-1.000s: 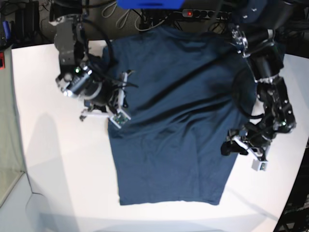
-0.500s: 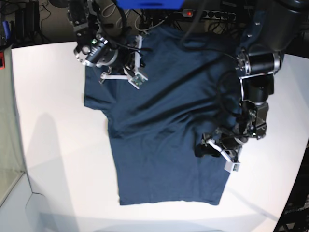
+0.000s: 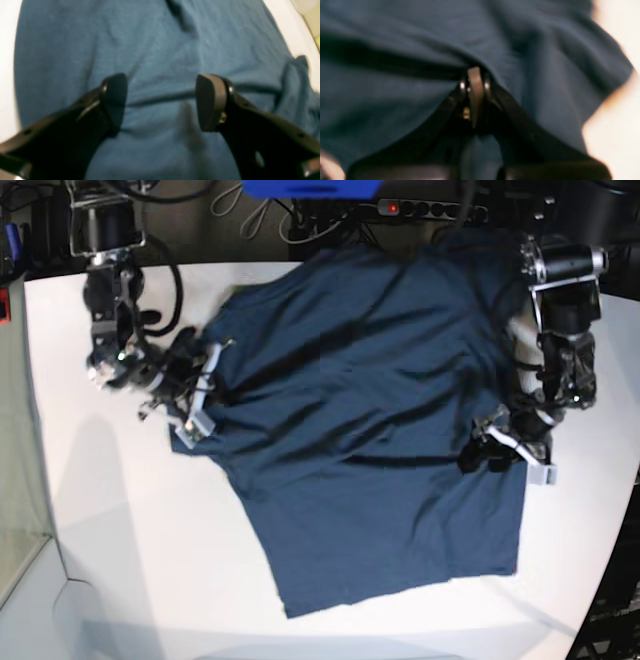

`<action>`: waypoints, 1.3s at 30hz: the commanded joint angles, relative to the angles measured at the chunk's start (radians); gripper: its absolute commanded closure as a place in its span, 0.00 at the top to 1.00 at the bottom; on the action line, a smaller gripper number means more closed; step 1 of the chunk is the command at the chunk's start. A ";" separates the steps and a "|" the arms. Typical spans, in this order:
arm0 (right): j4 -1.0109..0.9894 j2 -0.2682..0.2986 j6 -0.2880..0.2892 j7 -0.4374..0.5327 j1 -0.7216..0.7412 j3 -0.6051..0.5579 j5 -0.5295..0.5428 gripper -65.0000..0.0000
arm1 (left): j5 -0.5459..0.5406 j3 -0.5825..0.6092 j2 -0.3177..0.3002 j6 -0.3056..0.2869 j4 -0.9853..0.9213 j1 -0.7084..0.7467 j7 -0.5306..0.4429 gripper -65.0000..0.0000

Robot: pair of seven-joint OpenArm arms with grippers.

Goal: Layout the t-shirt on the table in an organized manner, then fold the t-shirt properly
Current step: 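Grasp the shirt sides with both grippers and pull them apart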

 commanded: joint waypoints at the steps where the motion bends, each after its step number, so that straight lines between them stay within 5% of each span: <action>1: -0.039 0.034 -0.035 -0.106 0.024 0.011 -0.097 0.00 | 0.082 -0.016 -0.030 0.067 0.026 0.076 0.189 0.66; 9: -0.117 0.122 -0.035 -0.112 0.267 0.082 -0.097 0.00 | -0.159 -0.245 -0.043 0.064 0.696 0.413 0.546 0.66; 16: 0.273 0.109 -0.032 -0.268 0.187 0.165 -0.088 0.00 | -0.249 -0.414 0.037 0.066 1.065 0.464 0.689 0.66; 22: 0.650 -0.055 -0.032 -0.373 -0.089 0.145 -0.089 0.00 | -0.226 -0.406 0.068 0.078 1.003 0.364 0.691 0.66; 28: 0.650 -0.188 -0.032 -0.366 -0.299 0.021 -0.089 0.00 | -0.042 -0.379 0.072 0.073 0.761 0.188 0.686 0.66; 39: 0.590 -0.214 -0.032 -0.305 -0.402 -0.171 -0.089 0.00 | 0.216 -0.379 0.066 0.078 0.316 -0.007 0.445 0.66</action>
